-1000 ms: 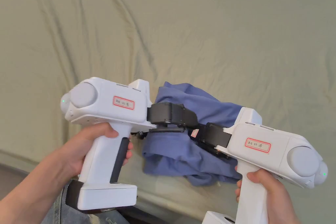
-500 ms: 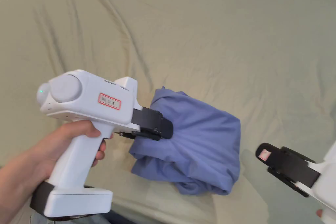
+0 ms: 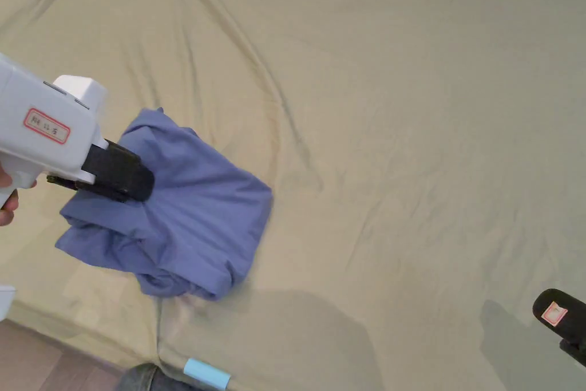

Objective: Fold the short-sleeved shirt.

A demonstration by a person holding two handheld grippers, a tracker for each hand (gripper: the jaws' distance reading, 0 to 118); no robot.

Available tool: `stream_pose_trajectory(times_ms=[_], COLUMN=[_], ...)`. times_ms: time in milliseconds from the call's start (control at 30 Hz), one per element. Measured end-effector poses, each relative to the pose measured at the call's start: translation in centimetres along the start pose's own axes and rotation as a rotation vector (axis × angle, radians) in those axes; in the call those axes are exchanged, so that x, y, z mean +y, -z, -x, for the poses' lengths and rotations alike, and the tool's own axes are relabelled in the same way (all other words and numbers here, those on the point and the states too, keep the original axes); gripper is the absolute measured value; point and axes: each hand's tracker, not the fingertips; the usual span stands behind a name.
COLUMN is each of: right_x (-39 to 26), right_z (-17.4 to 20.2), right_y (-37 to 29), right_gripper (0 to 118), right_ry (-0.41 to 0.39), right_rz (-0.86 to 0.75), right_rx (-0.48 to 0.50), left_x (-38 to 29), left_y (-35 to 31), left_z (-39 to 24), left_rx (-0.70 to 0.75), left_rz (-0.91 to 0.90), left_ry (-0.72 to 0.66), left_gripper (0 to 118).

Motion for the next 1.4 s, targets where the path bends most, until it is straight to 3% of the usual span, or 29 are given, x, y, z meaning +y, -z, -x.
stream_pose_trajectory(times_ms=[267,633,667,733,767,833,900,933,1033,1133,1200,1233,1300,1400], right_x=[0.0,1.1,1.1,1.2,1.2,1.2,1.4,1.5,2.1,2.6,2.8,2.9,3.2,3.8], right_z=[2.7,4.5,4.5,4.3,4.1,3.8,3.6,3.5,3.2,2.9,2.9,2.9,2.8,1.3], right_y=[2.9,2.4,2.2,1.7,1.5,0.9,0.4,0.0,-1.5,-4.3,-6.7,-7.8,-9.8,-12.4], right_gripper=[1,1,1,1,1,1,1,1,1,1,1,1,1,1], right_ry=[-0.035,-0.104,-0.106,-0.108,-0.106,-0.095,-0.094,-0.105,-0.156,-0.171,-0.254,-0.306,-0.377,-0.353], right_rz=[0.066,0.053,0.049,0.041,0.035,0.022,0.005,-0.011,-0.091,-0.218,-0.328,-0.39,-0.491,-0.586], right_rx=[0.009,0.004,-0.001,-0.003,0.0,0.012,0.017,0.013,-0.029,-0.079,-0.157,-0.217,-0.296,-0.315], left_x=[1.8,1.9,1.7,1.4,1.2,0.9,0.6,0.5,-0.3,-1.9,-2.9,-3.4,-4.0,-4.8], left_y=[1.2,4.6,4.5,3.5,2.7,0.0,-3.6,-5.7,-10.2,-12.2,-12.4,-12.4,-11.8,-10.4], left_z=[6.5,10.4,10.3,10.3,10.6,10.7,10.0,8.9,4.3,-2.3,-6.9,-9.3,-13.5,-20.5], left_rx=[0.276,0.425,0.503,0.611,0.68,0.835,0.879,0.822,0.671,0.572,0.496,0.443,0.33,0.236], left_rz=[0.003,0.048,0.035,0.004,-0.017,-0.092,-0.2,-0.273,-0.488,-0.671,-0.805,-0.859,-0.917,-0.94], left_ry=[-0.049,-0.163,-0.154,-0.116,-0.103,-0.094,-0.148,-0.178,-0.217,-0.184,-0.165,-0.156,-0.138,-0.02], left_gripper=[36,37,44,73,80,85,85,77,35,32,21,6,2,1])
